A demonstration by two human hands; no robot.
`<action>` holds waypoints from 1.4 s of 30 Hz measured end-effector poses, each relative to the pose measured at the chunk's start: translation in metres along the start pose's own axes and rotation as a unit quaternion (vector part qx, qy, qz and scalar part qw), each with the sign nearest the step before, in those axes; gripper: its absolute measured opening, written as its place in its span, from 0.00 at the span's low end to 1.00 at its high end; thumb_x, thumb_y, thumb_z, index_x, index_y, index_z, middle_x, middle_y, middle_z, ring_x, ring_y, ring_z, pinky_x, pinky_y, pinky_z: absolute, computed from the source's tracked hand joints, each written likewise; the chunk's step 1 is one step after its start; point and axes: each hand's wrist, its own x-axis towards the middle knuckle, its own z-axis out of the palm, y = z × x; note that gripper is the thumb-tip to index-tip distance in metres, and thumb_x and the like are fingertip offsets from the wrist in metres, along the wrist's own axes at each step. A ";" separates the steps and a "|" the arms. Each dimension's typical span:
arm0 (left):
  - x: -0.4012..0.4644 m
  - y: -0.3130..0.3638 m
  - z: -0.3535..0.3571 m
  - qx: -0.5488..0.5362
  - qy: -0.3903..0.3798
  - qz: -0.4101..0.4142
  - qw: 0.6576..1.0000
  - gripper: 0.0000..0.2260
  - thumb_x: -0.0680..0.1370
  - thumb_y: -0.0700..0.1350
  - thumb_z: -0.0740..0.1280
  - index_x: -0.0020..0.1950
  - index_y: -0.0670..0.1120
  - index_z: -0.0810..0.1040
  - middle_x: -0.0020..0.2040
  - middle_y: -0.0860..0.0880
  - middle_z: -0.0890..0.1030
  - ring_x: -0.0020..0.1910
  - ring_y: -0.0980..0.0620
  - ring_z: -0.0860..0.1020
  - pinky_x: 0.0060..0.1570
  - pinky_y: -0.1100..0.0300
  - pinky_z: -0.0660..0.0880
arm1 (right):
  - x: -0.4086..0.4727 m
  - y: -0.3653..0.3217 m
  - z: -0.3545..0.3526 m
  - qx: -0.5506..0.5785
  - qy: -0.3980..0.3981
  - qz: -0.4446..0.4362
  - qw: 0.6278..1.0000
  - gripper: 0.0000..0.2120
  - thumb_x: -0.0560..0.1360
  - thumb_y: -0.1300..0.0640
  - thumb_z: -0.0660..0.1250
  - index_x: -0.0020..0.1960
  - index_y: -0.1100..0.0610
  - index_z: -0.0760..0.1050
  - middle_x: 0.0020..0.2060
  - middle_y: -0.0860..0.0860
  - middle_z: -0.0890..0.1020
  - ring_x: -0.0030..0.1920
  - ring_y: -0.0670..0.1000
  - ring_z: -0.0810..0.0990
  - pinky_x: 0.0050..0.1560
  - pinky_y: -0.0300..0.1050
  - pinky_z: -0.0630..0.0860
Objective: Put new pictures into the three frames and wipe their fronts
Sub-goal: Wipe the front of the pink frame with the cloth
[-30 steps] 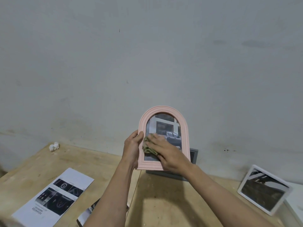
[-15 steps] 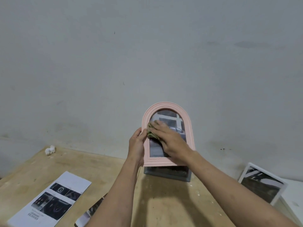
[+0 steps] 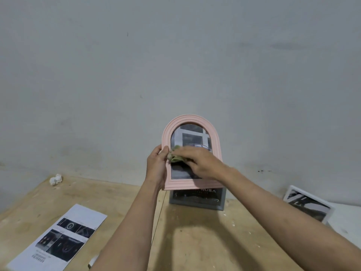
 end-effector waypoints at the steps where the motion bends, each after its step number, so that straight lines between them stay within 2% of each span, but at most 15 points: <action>1: 0.001 -0.001 -0.001 -0.002 0.010 -0.002 1.000 0.08 0.82 0.42 0.63 0.51 0.43 0.82 0.43 0.41 0.84 0.42 0.45 0.81 0.44 0.52 0.80 | -0.007 -0.007 0.011 -0.007 -0.035 -0.006 0.999 0.22 0.77 0.62 0.62 0.69 0.49 0.71 0.70 0.48 0.72 0.71 0.49 0.67 0.74 0.50 0.62; 9: 0.003 -0.018 -0.028 0.005 0.052 -0.043 0.998 0.09 0.82 0.45 0.64 0.53 0.43 0.82 0.50 0.34 0.84 0.44 0.38 0.83 0.49 0.35 0.80 | -0.058 0.021 0.023 -0.064 -0.130 -0.025 0.989 0.23 0.74 0.64 0.63 0.67 0.50 0.74 0.68 0.49 0.74 0.69 0.50 0.71 0.69 0.48 0.69; 12: 0.002 -0.018 -0.031 -0.010 0.069 -0.044 0.997 0.08 0.82 0.44 0.64 0.54 0.43 0.82 0.51 0.35 0.83 0.45 0.40 0.81 0.51 0.40 0.80 | -0.051 0.032 -0.008 -0.079 -0.162 0.024 0.983 0.20 0.74 0.65 0.63 0.61 0.50 0.79 0.60 0.49 0.81 0.60 0.50 0.78 0.63 0.47 0.74; 14: 0.002 -0.017 -0.032 -0.015 0.072 -0.046 0.996 0.08 0.81 0.45 0.64 0.53 0.44 0.82 0.54 0.35 0.83 0.46 0.41 0.81 0.54 0.39 0.79 | -0.035 0.032 -0.038 -0.024 -0.101 0.092 0.990 0.16 0.76 0.65 0.63 0.58 0.52 0.81 0.55 0.49 0.84 0.54 0.47 0.80 0.60 0.43 0.75; 16: 0.001 -0.015 -0.025 -0.013 0.054 -0.040 0.998 0.09 0.82 0.46 0.64 0.53 0.45 0.82 0.53 0.36 0.83 0.47 0.39 0.82 0.54 0.38 0.79 | -0.012 0.023 -0.064 0.036 0.035 0.120 0.992 0.15 0.77 0.65 0.62 0.59 0.55 0.81 0.56 0.51 0.83 0.53 0.45 0.80 0.56 0.31 0.74; 18: -0.001 -0.013 -0.013 -0.006 0.032 -0.027 0.999 0.09 0.83 0.46 0.63 0.53 0.45 0.82 0.50 0.37 0.84 0.45 0.40 0.84 0.48 0.42 0.82 | 0.012 0.019 -0.077 -0.046 0.137 0.080 0.986 0.15 0.77 0.61 0.62 0.62 0.57 0.79 0.62 0.53 0.79 0.60 0.49 0.78 0.60 0.33 0.72; 20: -0.002 -0.012 -0.003 -0.012 0.009 -0.015 1.000 0.09 0.83 0.46 0.63 0.54 0.45 0.82 0.49 0.37 0.84 0.43 0.40 0.83 0.47 0.42 0.82 | 0.028 0.020 -0.073 -0.140 0.104 0.051 0.983 0.19 0.75 0.64 0.62 0.64 0.57 0.77 0.67 0.54 0.76 0.67 0.54 0.73 0.65 0.40 0.67; 23: 0.001 -0.017 -0.006 -0.068 0.014 -0.030 0.997 0.10 0.82 0.46 0.64 0.57 0.43 0.82 0.52 0.36 0.82 0.49 0.37 0.81 0.54 0.32 0.77 | 0.020 0.023 -0.044 -0.174 0.059 -0.030 0.983 0.19 0.71 0.64 0.56 0.56 0.64 0.80 0.59 0.59 0.80 0.61 0.61 0.76 0.61 0.47 0.73; 25: 0.002 -0.023 -0.018 -0.084 0.037 -0.043 0.995 0.10 0.82 0.46 0.65 0.59 0.43 0.81 0.53 0.35 0.81 0.50 0.36 0.80 0.55 0.29 0.75 | 0.001 0.018 -0.028 -0.124 0.061 -0.036 0.990 0.16 0.70 0.67 0.59 0.54 0.65 0.81 0.56 0.59 0.81 0.58 0.61 0.77 0.61 0.48 0.73; 28: -0.001 -0.029 -0.033 -0.100 0.065 -0.046 0.992 0.10 0.83 0.46 0.64 0.59 0.43 0.81 0.52 0.36 0.81 0.48 0.37 0.80 0.53 0.35 0.77 | -0.039 0.013 0.002 -0.032 0.027 -0.022 0.999 0.17 0.70 0.66 0.61 0.57 0.66 0.80 0.58 0.61 0.80 0.64 0.57 0.73 0.69 0.26 0.57; 29: -0.002 -0.029 -0.037 -0.105 0.077 -0.044 0.991 0.10 0.83 0.47 0.63 0.58 0.44 0.81 0.51 0.37 0.81 0.47 0.38 0.80 0.51 0.38 0.79 | -0.051 0.017 0.015 -0.001 0.019 -0.009 1.000 0.18 0.71 0.66 0.61 0.59 0.66 0.79 0.61 0.60 0.79 0.66 0.55 0.71 0.70 0.25 0.53; 33: -0.007 -0.033 -0.037 -0.086 0.089 -0.034 0.992 0.11 0.83 0.48 0.63 0.60 0.44 0.80 0.50 0.38 0.82 0.45 0.39 0.81 0.47 0.43 0.80 | -0.076 0.028 0.059 0.065 0.010 0.084 0.994 0.28 0.71 0.74 0.63 0.67 0.55 0.74 0.67 0.43 0.70 0.72 0.45 0.65 0.75 0.45 0.58; 38: -0.013 -0.044 -0.018 -0.064 0.063 -0.040 0.995 0.09 0.83 0.44 0.63 0.57 0.44 0.81 0.55 0.34 0.83 0.51 0.36 0.82 0.57 0.34 0.77 | -0.055 -0.012 0.062 0.208 -0.080 0.106 0.969 0.22 0.77 0.68 0.62 0.63 0.47 0.77 0.64 0.40 0.77 0.66 0.40 0.72 0.70 0.40 0.67; 40: -0.013 -0.044 -0.015 -0.069 0.048 -0.046 0.995 0.10 0.83 0.44 0.63 0.58 0.43 0.81 0.55 0.34 0.83 0.52 0.35 0.82 0.58 0.32 0.77 | -0.041 -0.019 0.037 0.292 -0.017 0.132 0.947 0.21 0.78 0.70 0.60 0.60 0.48 0.80 0.57 0.41 0.81 0.59 0.37 0.77 0.62 0.34 0.72; 42: -0.013 -0.041 -0.016 -0.069 0.027 -0.048 0.996 0.10 0.83 0.45 0.64 0.58 0.44 0.82 0.54 0.35 0.84 0.54 0.32 0.82 0.57 0.30 0.76 | -0.022 -0.010 0.006 0.261 0.132 0.134 0.947 0.26 0.75 0.74 0.59 0.60 0.46 0.79 0.58 0.43 0.80 0.60 0.40 0.76 0.63 0.33 0.71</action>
